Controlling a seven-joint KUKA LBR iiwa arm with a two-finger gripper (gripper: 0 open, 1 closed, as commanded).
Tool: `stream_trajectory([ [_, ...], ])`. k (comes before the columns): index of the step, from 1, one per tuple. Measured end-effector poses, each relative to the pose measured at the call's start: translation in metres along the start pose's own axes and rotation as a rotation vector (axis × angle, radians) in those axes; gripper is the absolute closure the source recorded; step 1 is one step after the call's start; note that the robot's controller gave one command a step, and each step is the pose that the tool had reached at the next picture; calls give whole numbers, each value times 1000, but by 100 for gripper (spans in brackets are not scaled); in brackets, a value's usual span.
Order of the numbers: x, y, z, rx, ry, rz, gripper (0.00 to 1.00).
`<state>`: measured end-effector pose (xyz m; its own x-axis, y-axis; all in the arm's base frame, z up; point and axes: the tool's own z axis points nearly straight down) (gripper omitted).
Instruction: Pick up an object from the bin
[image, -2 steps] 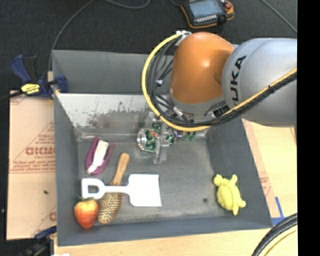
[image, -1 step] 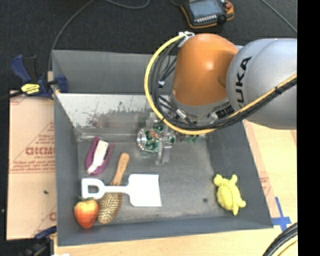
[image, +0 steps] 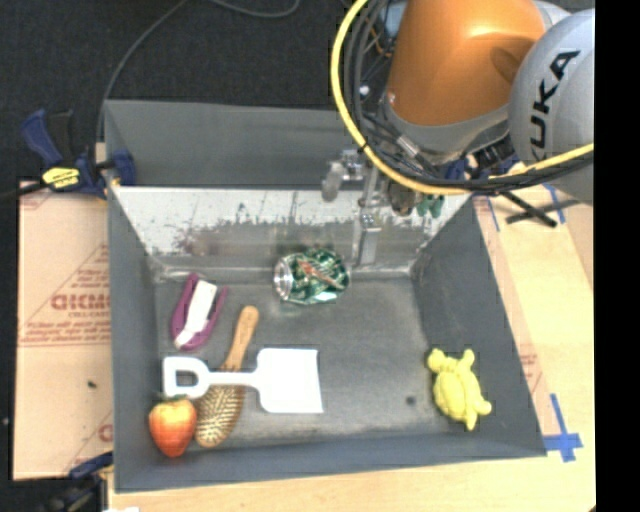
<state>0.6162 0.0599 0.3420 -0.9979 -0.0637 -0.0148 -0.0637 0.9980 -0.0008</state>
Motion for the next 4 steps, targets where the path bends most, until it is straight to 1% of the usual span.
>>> stream_trajectory([
  [1, 9, 11, -24, 3, -2, -33, 0],
  [2, -15, -18, 58, 4, -4, -113, 0],
  [3, 30, 58, 31, -5, -25, -81, 0],
  [4, -18, 22, 104, 7, -7, -74, 0],
])
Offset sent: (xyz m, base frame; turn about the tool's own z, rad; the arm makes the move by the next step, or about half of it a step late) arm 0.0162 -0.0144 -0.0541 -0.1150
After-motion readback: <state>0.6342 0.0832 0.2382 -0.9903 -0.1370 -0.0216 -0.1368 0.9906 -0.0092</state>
